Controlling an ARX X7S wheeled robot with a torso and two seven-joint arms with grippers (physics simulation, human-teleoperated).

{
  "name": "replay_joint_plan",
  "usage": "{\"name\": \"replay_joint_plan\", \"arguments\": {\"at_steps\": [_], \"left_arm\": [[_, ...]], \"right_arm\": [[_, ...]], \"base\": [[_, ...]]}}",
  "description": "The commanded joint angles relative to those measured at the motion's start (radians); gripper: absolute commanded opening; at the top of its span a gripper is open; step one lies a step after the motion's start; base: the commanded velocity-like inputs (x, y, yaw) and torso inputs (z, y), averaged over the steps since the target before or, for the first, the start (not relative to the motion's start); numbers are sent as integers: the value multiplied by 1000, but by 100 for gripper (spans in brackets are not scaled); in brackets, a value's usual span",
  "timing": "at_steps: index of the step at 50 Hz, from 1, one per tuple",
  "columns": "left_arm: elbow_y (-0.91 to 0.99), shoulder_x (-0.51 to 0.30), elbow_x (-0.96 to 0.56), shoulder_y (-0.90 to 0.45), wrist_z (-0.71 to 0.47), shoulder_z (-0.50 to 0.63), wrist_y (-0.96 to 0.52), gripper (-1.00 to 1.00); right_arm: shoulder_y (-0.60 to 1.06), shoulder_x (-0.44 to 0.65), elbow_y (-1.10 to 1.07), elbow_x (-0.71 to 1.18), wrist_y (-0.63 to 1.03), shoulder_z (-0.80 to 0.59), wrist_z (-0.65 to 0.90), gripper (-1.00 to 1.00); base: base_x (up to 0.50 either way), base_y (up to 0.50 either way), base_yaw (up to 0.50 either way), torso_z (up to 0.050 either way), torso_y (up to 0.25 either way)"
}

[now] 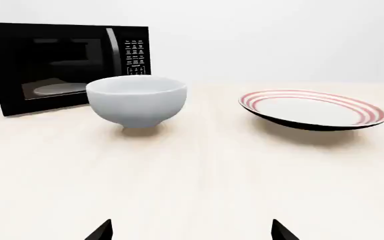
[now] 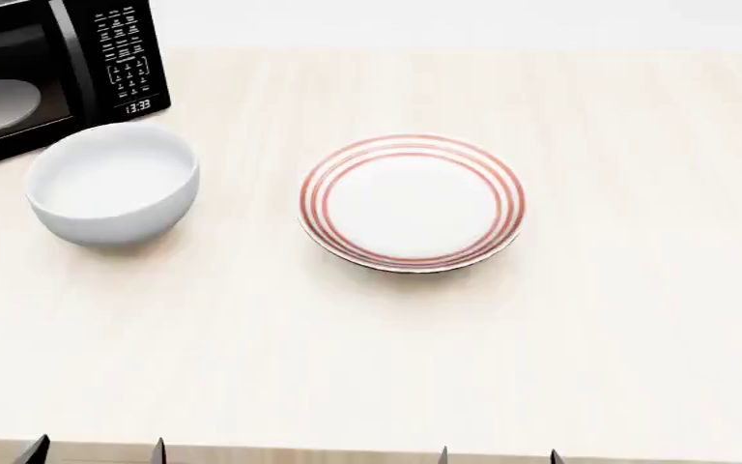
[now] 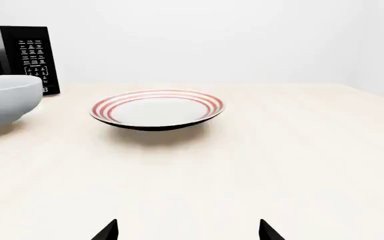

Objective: Put the white bowl to the right of the plate.

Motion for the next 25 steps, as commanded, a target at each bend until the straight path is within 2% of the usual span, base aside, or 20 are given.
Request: {"name": "replay_joint_plan", "arguments": {"at_steps": [1,5,9,10,11,16,18,23,25], "left_arm": [[-4,-15,-15,-1,-17,17,4,100],[117,-39,-52,4,-15,29,-178,100],[345,-60,-99,17,-34,5,-397,100],[415,-64,-86,11,-60,0,-453,100],[454,-68,-68,3,-81,4,-499,100],[626,-83,-101,-62,-93,-11,-731,100],[668,-87,-107,-74,-101,-17,-768,100],[752,-107,-101,-110,-125,-18,-858,100],[781,-110,-110,-126,-127,-27,-890,100]], "right_arm": [[1,13,4,13,-3,-17,17,100],[-10,17,-63,-105,40,-56,189,100],[-53,50,-271,-16,204,-63,113,100],[-48,59,-354,5,310,-57,100,100],[-44,64,-390,11,350,-56,96,100],[41,85,-657,58,653,-17,91,100],[57,102,-697,62,667,-25,82,100],[176,103,-786,105,874,11,84,100],[204,110,-799,139,882,25,54,100]], "base": [[0,0,0,0,0],[0,0,0,0,0],[0,0,0,0,0],[0,0,0,0,0],[0,0,0,0,0],[0,0,0,0,0],[0,0,0,0,0],[0,0,0,0,0],[0,0,0,0,0]]}}
